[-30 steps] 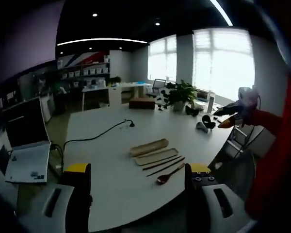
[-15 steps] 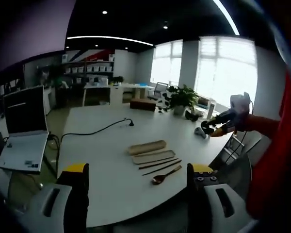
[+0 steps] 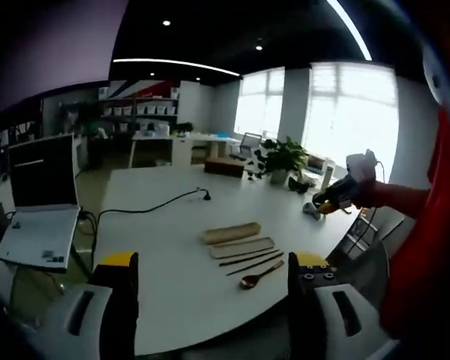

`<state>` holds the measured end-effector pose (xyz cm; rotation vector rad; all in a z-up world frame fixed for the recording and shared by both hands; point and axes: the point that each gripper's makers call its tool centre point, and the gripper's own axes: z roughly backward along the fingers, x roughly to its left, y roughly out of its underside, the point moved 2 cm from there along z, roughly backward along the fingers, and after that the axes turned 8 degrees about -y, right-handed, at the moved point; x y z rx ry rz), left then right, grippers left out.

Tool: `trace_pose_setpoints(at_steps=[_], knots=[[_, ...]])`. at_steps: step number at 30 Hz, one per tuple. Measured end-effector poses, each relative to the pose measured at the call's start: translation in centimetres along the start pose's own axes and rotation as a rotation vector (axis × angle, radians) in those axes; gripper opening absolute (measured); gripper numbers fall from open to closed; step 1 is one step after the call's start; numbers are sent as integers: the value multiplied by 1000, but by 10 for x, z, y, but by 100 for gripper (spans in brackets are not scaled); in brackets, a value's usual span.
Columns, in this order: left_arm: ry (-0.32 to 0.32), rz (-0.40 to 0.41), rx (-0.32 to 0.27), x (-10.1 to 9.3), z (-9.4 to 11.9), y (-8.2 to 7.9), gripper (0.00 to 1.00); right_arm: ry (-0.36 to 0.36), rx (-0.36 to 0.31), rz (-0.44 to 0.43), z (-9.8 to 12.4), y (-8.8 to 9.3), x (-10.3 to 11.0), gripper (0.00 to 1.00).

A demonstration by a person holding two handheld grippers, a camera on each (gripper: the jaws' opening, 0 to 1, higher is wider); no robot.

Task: Arrange the utensils inside the cutlery case until each visible utensil rests in its matching compartment.

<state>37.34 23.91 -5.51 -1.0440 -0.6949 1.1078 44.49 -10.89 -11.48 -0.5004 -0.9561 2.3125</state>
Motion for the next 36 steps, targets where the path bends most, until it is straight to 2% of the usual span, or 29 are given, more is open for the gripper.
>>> trace_pose_setpoints(at_steps=[6, 9, 13, 17, 27, 30, 34, 36], knots=[[4, -32, 21, 0, -5, 6, 80, 10, 18, -40, -7, 8, -3, 28], [5, -24, 23, 2, -6, 7, 80, 10, 78, 28, -8, 15, -4, 25], [-11, -9, 14, 8, -7, 3, 83, 4, 73, 16, -9, 16, -6, 18], [-5, -9, 16, 9, -7, 3, 82, -9, 73, -5, -14, 18, -5, 19], [38, -17, 19, 7, -9, 2, 81, -53, 152, 83, -29, 22, 6, 16], [62, -31, 29, 5, -13, 3, 81, -67, 158, 81, -34, 24, 7, 15], [75, -26, 1, 5, -13, -3, 82, -81, 158, 68, -43, 26, 6, 17], [69, -2, -23, 5, -11, -7, 84, -113, 169, 71, -47, 27, 10, 20]])
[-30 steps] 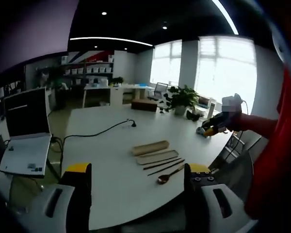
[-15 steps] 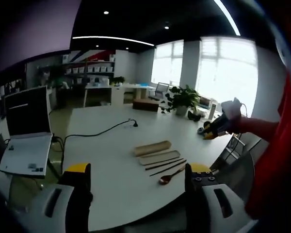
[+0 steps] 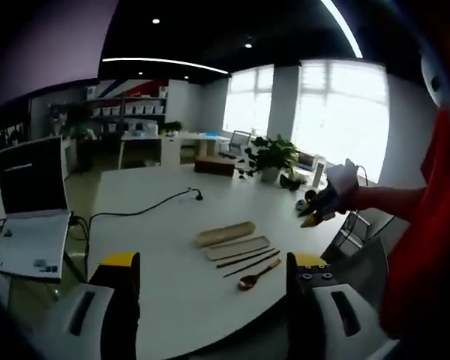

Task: Arrange the utensils inside the cutlery case until each visible utensil rests in its matching compartment.

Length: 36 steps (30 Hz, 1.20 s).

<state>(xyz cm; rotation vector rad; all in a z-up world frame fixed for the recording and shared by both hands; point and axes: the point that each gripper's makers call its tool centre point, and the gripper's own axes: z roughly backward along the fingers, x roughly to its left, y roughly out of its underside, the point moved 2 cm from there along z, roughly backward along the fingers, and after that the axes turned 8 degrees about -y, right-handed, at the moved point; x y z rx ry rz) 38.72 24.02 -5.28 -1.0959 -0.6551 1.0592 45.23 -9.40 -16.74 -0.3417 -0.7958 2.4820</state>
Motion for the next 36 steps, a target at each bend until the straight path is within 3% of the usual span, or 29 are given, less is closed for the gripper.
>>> trace_pose_setpoints(at_steps=[3, 7, 12, 20, 22, 25, 29, 32, 36], knots=[[19, 18, -27, -5, 5, -6, 89, -21, 18, 55, -7, 0, 0, 22], [23, 3, -51, -6, 10, -8, 90, -52, 92, 95, -21, 9, 2, 19], [43, -2, -41, -10, 11, -4, 89, -50, 63, 30, -25, 5, -4, 28], [33, -77, 16, -21, 9, 7, 90, -64, 117, 65, -31, 14, -11, 19], [22, -76, -3, -21, 11, 4, 90, -76, 118, 74, -34, 16, -12, 11], [30, -35, -20, -23, 13, 1, 91, -122, 148, 76, -40, 23, -9, 15], [32, -3, -35, -24, 14, -2, 93, -111, 163, 114, -45, 26, -13, 14], [73, 63, -56, -30, 16, -6, 91, -127, 169, 120, -50, 27, -14, 14], [51, 82, -76, -29, 17, -9, 97, -142, 161, 120, -58, 27, -14, 15]])
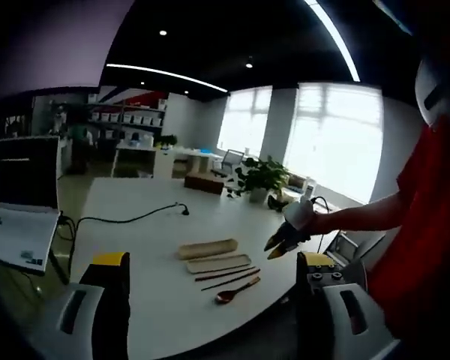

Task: Arrange the utensils inside the cutlery case until each visible utensil rests in its matching compartment.

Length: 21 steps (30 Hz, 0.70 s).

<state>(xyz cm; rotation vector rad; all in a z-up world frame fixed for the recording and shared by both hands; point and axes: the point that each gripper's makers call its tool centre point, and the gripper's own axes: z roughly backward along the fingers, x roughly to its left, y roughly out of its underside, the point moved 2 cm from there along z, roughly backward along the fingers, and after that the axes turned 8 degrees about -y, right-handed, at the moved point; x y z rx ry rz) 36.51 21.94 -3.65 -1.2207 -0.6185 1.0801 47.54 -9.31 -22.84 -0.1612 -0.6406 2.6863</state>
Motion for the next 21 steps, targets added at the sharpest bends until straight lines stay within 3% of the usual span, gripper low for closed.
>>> trace_pose_setpoints(at_steps=[6, 11, 14, 17, 21], knots=[[-53, -70, 17, 4, 0, 1, 98, -36, -3, -41, -15, 0, -2, 18], [-216, -235, 164, 24, 5, 25, 79, -49, 16, 2, -24, -1, 0, 15], [-164, -171, 124, 13, 3, 28, 82, -46, 23, 19, -30, -1, -1, 13], [-154, -128, 129, 12, 3, 32, 83, -71, 35, -33, -39, 4, -1, 15], [-149, -93, 103, 12, 0, 27, 83, -70, 26, -35, -45, 4, -4, 16]])
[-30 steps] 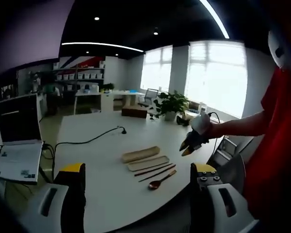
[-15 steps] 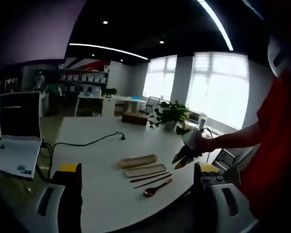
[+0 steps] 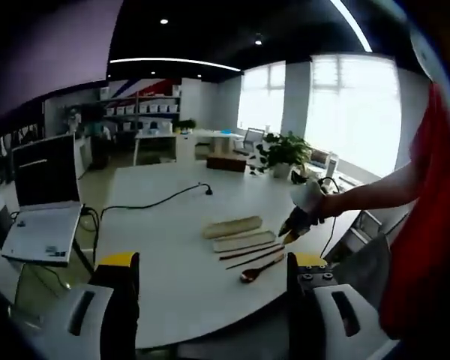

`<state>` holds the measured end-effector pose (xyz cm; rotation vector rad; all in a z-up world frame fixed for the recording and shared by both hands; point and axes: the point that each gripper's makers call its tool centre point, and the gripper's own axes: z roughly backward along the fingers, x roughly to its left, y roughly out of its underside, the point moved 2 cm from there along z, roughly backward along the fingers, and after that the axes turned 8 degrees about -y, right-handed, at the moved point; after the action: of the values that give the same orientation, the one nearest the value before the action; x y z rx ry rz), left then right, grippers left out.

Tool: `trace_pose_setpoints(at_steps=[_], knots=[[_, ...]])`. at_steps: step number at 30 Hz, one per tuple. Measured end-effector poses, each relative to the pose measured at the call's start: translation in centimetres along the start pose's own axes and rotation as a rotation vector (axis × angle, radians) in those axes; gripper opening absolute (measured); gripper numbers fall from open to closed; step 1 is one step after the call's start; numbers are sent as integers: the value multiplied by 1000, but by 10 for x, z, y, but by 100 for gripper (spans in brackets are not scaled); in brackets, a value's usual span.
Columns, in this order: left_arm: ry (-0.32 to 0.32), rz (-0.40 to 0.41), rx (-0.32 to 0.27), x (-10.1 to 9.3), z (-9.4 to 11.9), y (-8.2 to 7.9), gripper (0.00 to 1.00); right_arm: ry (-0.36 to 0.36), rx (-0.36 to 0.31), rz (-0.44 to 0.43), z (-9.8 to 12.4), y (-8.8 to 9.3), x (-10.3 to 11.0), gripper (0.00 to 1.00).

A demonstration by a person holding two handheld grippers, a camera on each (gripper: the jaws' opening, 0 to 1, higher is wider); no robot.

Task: Arrange the utensils inside the cutlery case until each visible utensil rests in its matching compartment.

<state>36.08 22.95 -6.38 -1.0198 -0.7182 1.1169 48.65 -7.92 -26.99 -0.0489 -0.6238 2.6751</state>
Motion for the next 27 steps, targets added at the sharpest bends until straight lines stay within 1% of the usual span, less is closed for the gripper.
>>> trace_pose_setpoints(at_steps=[2, 3, 4, 5, 6, 7, 9, 10, 13, 17, 20, 22, 23, 25, 27], knots=[[-7, -5, -2, 1, 0, -2, 83, -3, 9, 2, -2, 2, 0, 15], [-10, -11, -5, 2, 0, -4, 82, -8, 12, 5, -3, 3, 0, 13], [-12, -24, -6, 2, 1, -5, 81, -22, 21, 10, -4, 5, 2, 8], [-19, -38, 0, 3, 1, -4, 81, -24, 24, 4, -6, 7, 2, 5], [-37, -60, 11, 6, 1, -3, 80, -21, 23, 2, -6, 8, 2, 6], [-47, -67, 19, 8, 1, -2, 80, -19, 21, 1, -7, 9, 2, 9], [-51, -50, 8, 9, 2, -4, 80, -9, 20, 8, -8, 10, 1, 14], [-47, -28, 2, 9, 3, -5, 80, -7, 17, 10, -8, 10, 1, 14], [-51, -19, -7, 9, 4, -8, 79, -14, 14, 4, -11, 11, 3, 13], [-71, -41, -9, 12, 8, -11, 77, -16, 26, 21, -14, 12, 6, 14], [-76, -30, -7, 13, 10, -10, 77, -26, 33, 21, -14, 14, 6, 12], [-79, -30, -9, 13, 12, -9, 77, -31, 39, 19, -14, 16, 5, 8], [-80, -28, -9, 12, 12, -8, 77, -29, 34, 14, -13, 16, 4, 8], [-80, -25, -7, 11, 13, -6, 77, -26, 21, 6, -13, 15, 4, 11], [-78, -19, -4, 11, 13, -4, 77, -28, 25, 9, -13, 16, 4, 10]])
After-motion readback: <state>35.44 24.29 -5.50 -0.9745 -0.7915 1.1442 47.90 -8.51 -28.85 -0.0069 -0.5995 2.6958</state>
